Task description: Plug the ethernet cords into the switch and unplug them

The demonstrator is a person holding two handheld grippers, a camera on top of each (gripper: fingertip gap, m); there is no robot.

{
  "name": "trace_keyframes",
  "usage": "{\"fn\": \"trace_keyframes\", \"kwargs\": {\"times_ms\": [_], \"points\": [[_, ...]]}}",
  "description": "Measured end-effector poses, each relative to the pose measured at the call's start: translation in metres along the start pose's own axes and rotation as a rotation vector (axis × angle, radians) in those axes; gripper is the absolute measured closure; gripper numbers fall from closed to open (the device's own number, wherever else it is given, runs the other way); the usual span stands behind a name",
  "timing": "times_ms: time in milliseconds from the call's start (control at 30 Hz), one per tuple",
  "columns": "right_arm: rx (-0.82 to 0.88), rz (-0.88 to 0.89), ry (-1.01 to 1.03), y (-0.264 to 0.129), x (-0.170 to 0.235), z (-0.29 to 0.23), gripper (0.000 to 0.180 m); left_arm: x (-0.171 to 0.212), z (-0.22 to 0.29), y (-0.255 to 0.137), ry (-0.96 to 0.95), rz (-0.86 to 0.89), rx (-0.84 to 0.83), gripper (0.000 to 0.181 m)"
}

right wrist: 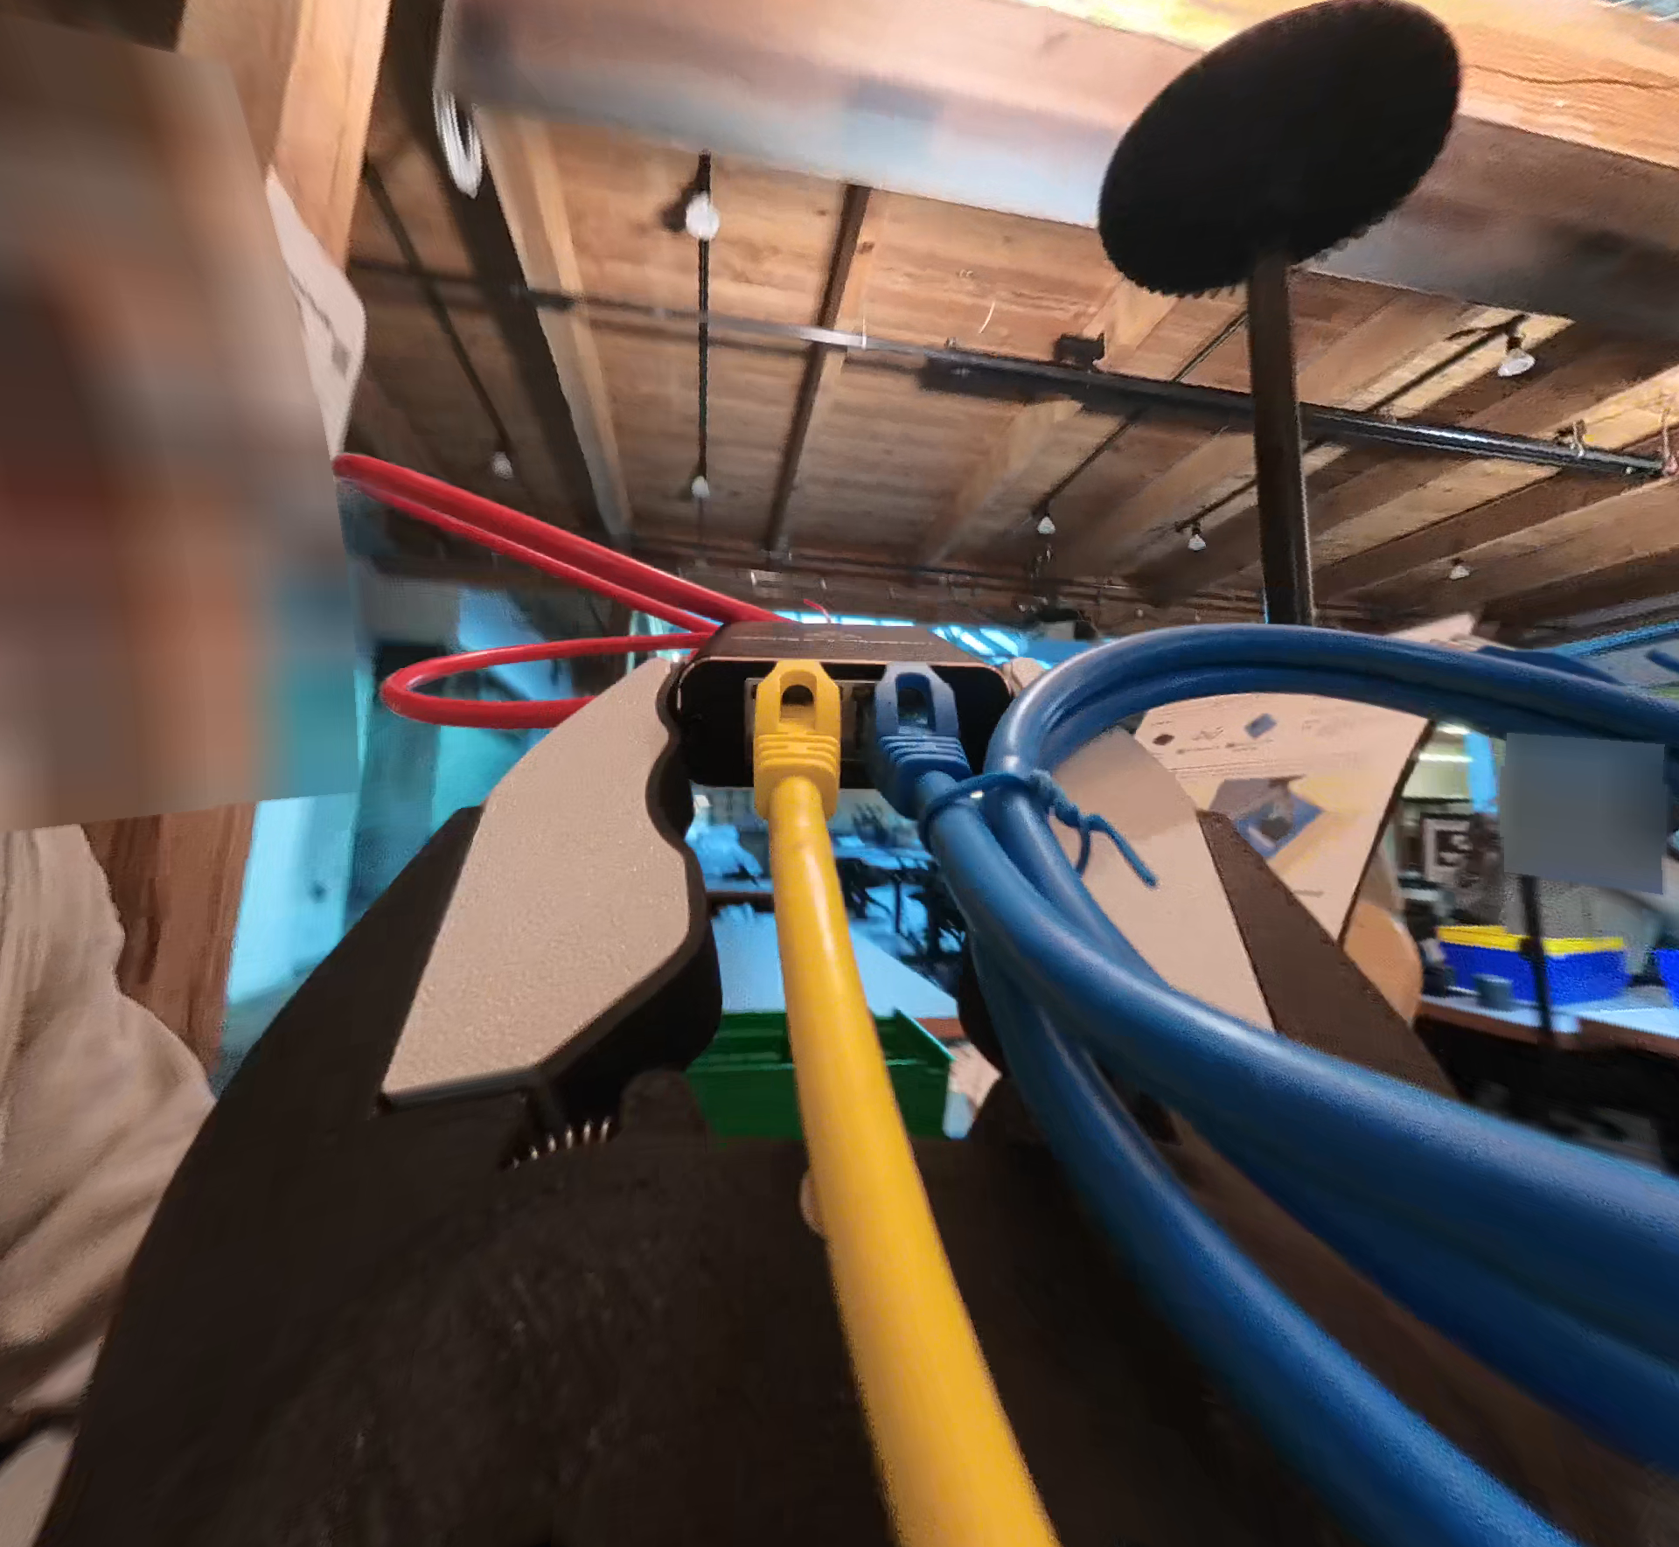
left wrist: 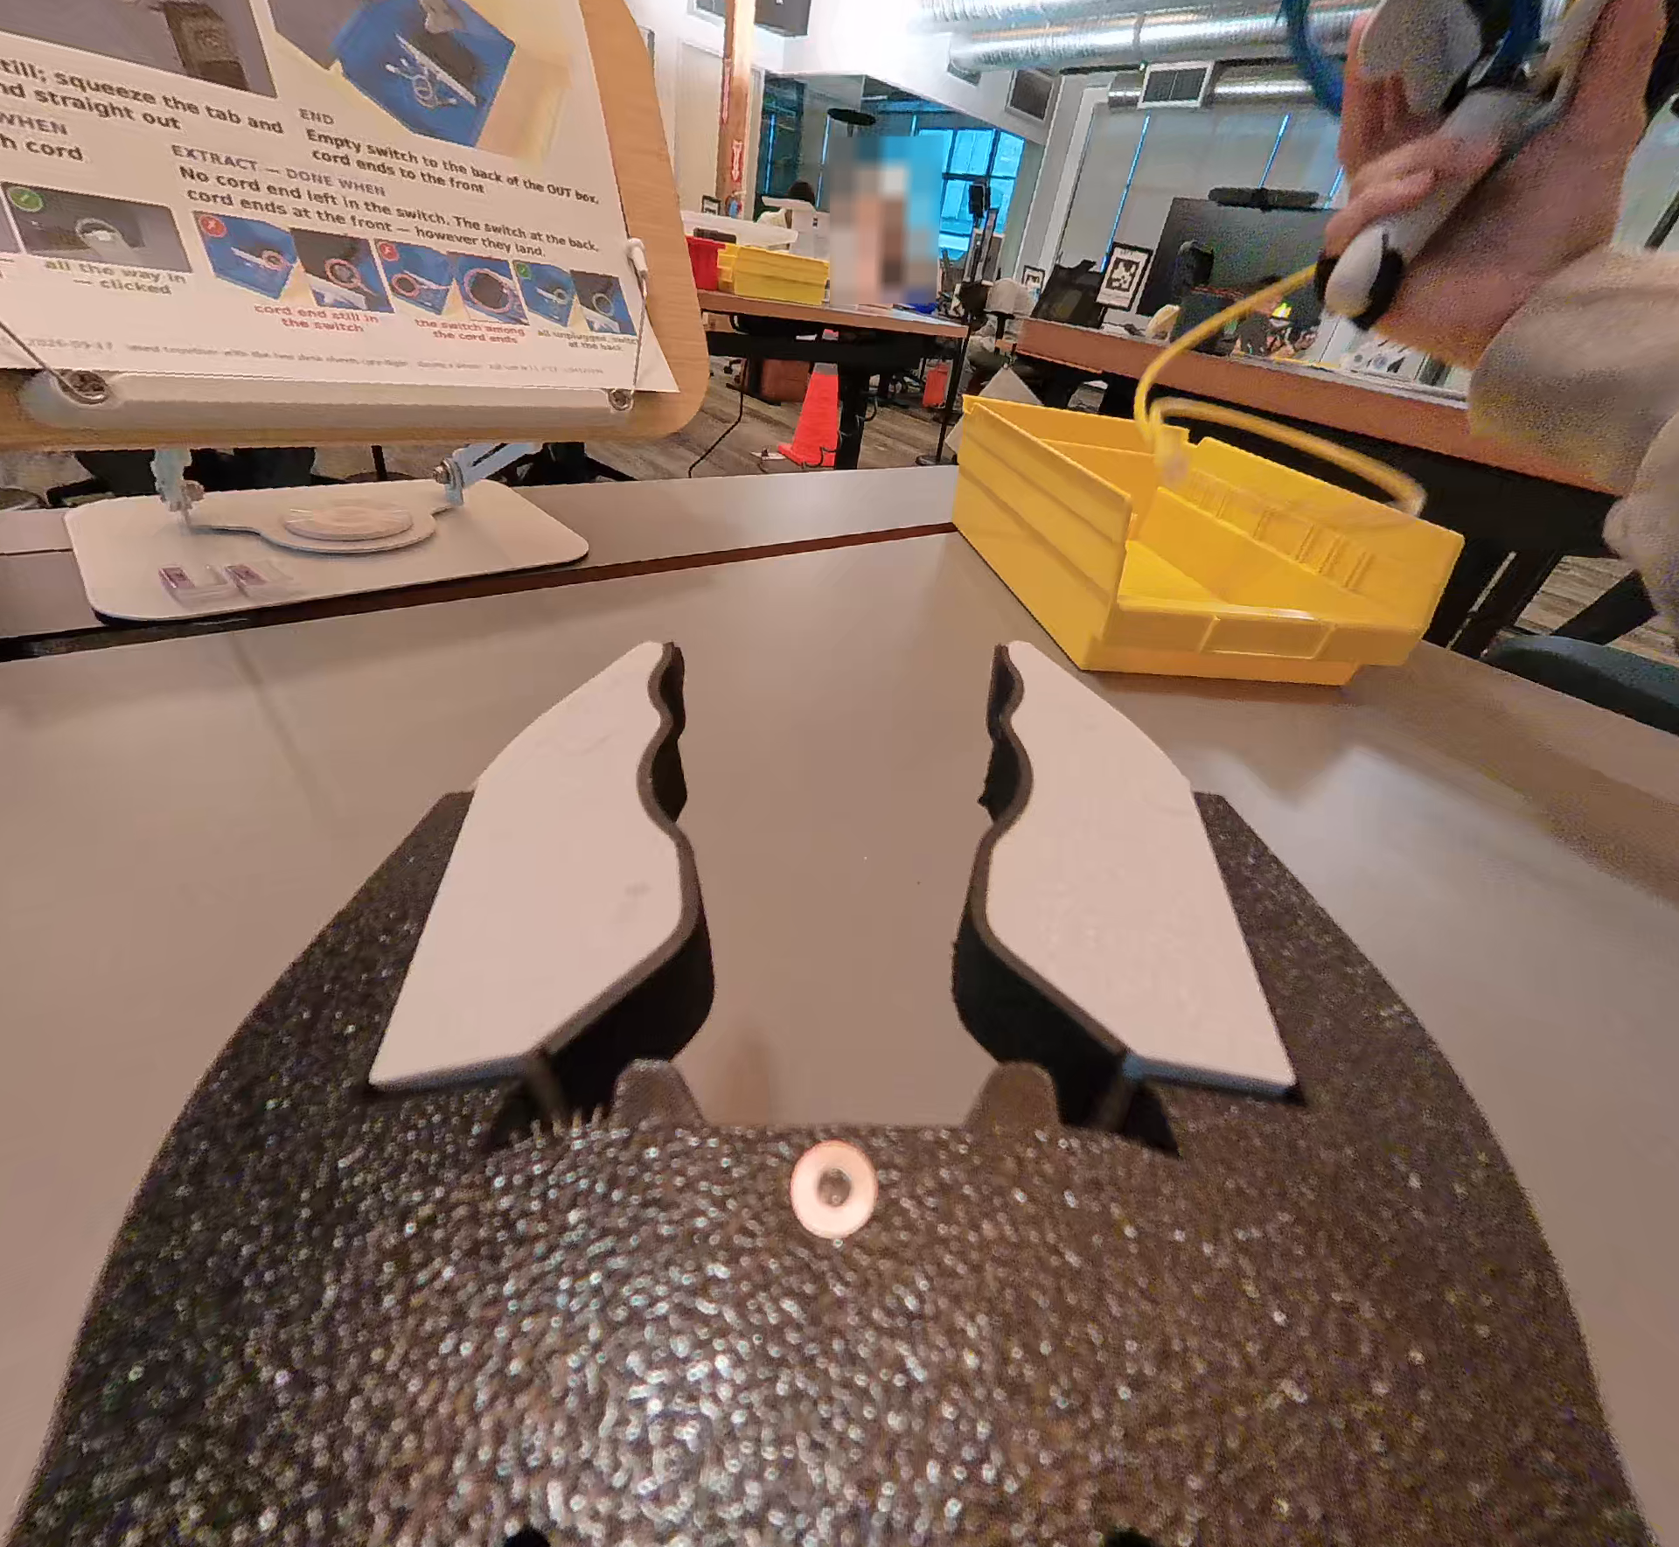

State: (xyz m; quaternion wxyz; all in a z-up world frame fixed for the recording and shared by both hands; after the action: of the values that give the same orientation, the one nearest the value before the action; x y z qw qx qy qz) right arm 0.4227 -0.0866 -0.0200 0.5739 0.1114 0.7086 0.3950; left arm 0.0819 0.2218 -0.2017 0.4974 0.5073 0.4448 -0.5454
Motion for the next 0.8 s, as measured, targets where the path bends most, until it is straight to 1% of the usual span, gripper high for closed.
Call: {"fn": "trace_keyframes", "kwargs": {"times_ms": [100, 167, 267, 367, 433, 533, 600, 800], "points": [[0.057, 0.129, 0.096, -0.031, 0.016, 0.013, 0.116, 0.0, -0.001, 0.0, -0.01, -0.002, 0.0, 0.118], [0.065, 0.183, 0.148, -0.045, 0.024, 0.021, 0.116, 0.0, -0.002, 0.0, -0.016, 0.002, 0.0, 0.118], [0.086, 0.23, 0.229, -0.057, 0.03, 0.035, 0.116, 0.0, -0.003, -0.001, -0.025, 0.008, 0.001, 0.119], [0.042, 0.245, 0.348, -0.068, 0.035, 0.051, 0.116, 0.0, -0.004, -0.001, -0.034, 0.012, 0.004, 0.119], [0.069, 0.164, 0.473, -0.083, 0.045, 0.061, 0.116, 0.0, -0.004, -0.001, -0.04, 0.015, 0.009, 0.12], [0.311, -0.029, 0.699, -0.107, 0.063, 0.076, 0.116, 0.0, -0.005, -0.002, -0.046, 0.023, 0.012, 0.12], [0.405, -0.229, 0.804, -0.113, 0.069, 0.078, 0.116, 0.0, -0.005, -0.002, -0.05, 0.023, 0.014, 0.12], [0.395, -0.734, 0.932, -0.097, 0.056, 0.068, 0.116, 0.0, -0.004, 0.0, -0.034, 0.01, 0.023, 0.12]]}}
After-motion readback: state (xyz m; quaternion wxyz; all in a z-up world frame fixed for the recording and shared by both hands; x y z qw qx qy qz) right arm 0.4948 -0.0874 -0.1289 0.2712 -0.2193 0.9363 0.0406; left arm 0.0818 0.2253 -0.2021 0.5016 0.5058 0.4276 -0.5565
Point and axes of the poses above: each gripper's, where its closed fingertips meet, y out along the fingers, x out of its underside, z = x × y across the jaws, the point moved 10 cm from there along -y, back along the fingers, and after that the axes turned 4 degrees about y, right-handed, at the moved point
